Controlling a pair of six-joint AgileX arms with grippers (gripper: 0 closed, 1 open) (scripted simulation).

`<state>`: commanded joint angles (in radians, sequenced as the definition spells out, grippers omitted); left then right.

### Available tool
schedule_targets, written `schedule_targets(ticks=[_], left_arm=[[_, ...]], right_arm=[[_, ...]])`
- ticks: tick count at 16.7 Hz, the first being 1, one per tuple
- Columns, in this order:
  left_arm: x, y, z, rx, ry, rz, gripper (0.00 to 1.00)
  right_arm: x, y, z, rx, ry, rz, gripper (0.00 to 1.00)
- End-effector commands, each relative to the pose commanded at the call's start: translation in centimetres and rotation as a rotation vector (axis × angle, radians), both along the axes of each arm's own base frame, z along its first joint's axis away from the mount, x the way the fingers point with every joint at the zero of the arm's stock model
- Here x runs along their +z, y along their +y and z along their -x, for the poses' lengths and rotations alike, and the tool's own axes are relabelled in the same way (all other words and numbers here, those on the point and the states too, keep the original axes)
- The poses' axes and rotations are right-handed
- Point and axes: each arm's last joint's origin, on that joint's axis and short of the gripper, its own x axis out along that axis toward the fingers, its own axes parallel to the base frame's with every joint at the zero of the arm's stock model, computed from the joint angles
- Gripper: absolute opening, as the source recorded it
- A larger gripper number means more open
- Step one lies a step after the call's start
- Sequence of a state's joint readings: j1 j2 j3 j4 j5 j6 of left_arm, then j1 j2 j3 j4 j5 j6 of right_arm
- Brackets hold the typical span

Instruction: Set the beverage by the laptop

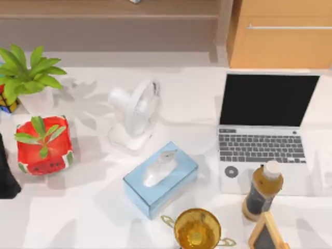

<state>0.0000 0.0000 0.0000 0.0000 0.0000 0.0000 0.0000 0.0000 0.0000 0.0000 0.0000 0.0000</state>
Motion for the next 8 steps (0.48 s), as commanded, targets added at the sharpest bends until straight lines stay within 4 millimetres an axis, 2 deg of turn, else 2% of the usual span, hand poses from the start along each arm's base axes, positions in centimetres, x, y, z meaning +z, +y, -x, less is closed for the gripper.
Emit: schedule_targets(ticks=[4, 8], left_arm=[[0.0, 0.0, 0.0, 0.000, 0.000, 0.000, 1.00], [0.0, 0.0, 0.0, 0.000, 0.000, 0.000, 1.00]], right_arm=[[0.2, -0.2, -0.2, -0.001, -0.004, 0.006, 1.00], [1.2, -1.3, -1.2, -0.009, -0.014, 0.039, 1.00]])
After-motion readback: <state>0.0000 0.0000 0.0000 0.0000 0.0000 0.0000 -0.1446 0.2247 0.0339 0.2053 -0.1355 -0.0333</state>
